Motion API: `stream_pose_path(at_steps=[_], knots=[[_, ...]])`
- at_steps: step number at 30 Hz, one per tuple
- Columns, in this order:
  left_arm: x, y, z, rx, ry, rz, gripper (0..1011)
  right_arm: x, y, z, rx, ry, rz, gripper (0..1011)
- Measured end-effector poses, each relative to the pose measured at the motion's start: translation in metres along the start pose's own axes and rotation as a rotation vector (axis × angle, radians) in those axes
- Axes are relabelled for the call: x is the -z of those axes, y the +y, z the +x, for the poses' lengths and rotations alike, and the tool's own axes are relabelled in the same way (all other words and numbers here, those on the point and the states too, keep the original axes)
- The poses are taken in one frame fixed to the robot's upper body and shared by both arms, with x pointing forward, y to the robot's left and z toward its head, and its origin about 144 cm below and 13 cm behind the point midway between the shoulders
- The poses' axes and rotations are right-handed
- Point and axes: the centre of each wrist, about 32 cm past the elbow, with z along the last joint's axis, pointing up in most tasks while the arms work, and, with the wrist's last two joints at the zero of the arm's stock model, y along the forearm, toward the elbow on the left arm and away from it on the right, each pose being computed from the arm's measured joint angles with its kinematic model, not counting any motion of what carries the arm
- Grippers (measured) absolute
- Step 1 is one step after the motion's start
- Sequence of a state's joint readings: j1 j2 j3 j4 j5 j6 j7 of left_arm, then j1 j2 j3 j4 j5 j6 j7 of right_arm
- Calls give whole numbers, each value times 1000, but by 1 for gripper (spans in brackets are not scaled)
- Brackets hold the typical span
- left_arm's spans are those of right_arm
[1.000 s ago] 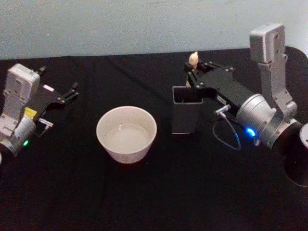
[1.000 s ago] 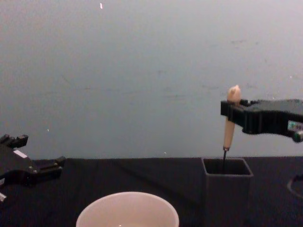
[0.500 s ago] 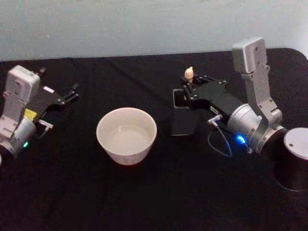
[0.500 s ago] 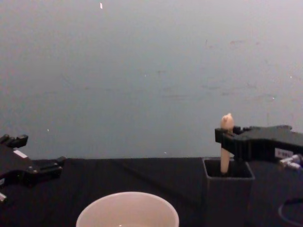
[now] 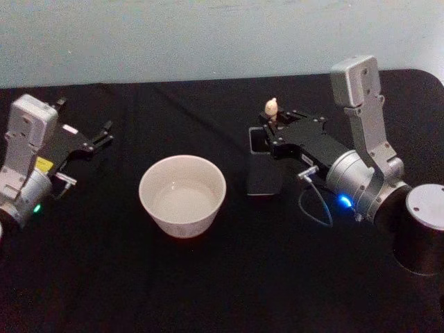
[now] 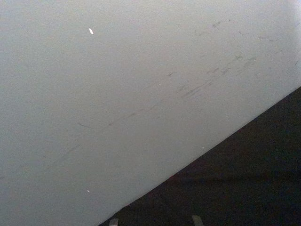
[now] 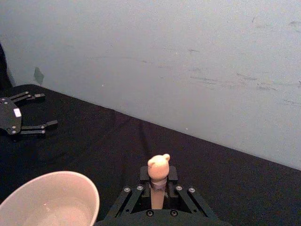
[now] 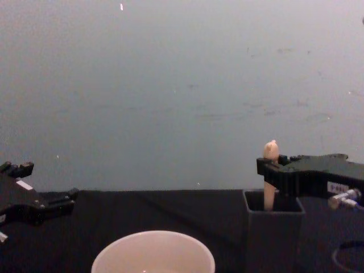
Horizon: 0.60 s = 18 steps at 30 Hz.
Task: Pick up the stirring spoon with one hand, stir inside the cup, then place it back in its original position.
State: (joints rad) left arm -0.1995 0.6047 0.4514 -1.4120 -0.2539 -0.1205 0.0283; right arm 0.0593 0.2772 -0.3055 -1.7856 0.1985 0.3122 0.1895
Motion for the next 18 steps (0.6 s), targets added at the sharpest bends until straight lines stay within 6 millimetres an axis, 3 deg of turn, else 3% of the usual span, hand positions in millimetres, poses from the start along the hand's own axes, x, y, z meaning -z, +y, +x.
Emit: stream_pose_path(at_steps=[3,18], knots=[[0,0,0,0,0,0,1002,0,0,0,0,1,1,243],[0,0,0,0,0,0,1001,0,-1,0,-1,2,3,731]])
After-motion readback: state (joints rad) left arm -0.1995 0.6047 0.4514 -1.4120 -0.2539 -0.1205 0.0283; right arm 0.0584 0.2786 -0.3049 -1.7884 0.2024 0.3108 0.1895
